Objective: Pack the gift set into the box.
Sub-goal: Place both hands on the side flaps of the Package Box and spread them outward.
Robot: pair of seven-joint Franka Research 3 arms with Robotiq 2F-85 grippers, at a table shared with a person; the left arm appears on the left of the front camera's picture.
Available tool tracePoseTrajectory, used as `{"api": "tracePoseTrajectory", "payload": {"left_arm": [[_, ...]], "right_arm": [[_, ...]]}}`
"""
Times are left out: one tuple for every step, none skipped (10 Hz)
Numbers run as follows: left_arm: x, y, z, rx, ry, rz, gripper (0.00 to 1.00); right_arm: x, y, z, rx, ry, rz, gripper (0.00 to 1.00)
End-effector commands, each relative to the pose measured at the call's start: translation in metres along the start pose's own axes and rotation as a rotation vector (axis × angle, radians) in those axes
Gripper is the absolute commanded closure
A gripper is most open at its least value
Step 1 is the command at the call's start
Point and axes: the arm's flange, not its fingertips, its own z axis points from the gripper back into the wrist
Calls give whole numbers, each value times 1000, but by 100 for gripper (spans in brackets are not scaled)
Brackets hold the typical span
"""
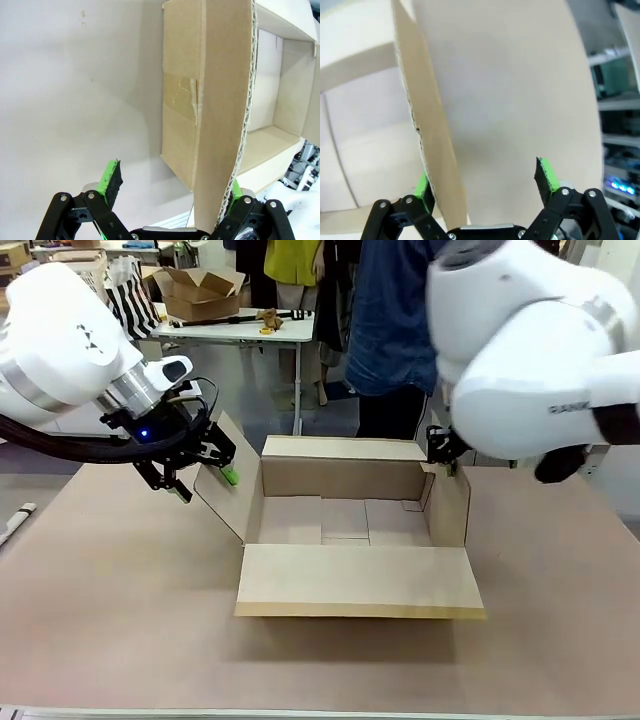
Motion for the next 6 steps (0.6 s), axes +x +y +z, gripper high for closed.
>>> {"api": "tracePoseTrajectory", "payload": {"left_arm": [[0,0,1,13,-6,3,0],[0,0,1,13,-6,3,0],[0,0,1,13,-6,3,0],[0,0,1,13,-6,3,0],[0,0,1,13,-6,3,0],[0,0,1,13,-6,3,0]], "right_arm": [[-3,-25,-16,146,34,48,0],[1,-36,-23,143,42,19,0],[3,-47,-28,157,53,-2,0],[5,-58,-34,194,68,-4,0],[9,-71,-42,228,89,-15,0],[11,-85,-52,274,102,-49,0]]}}
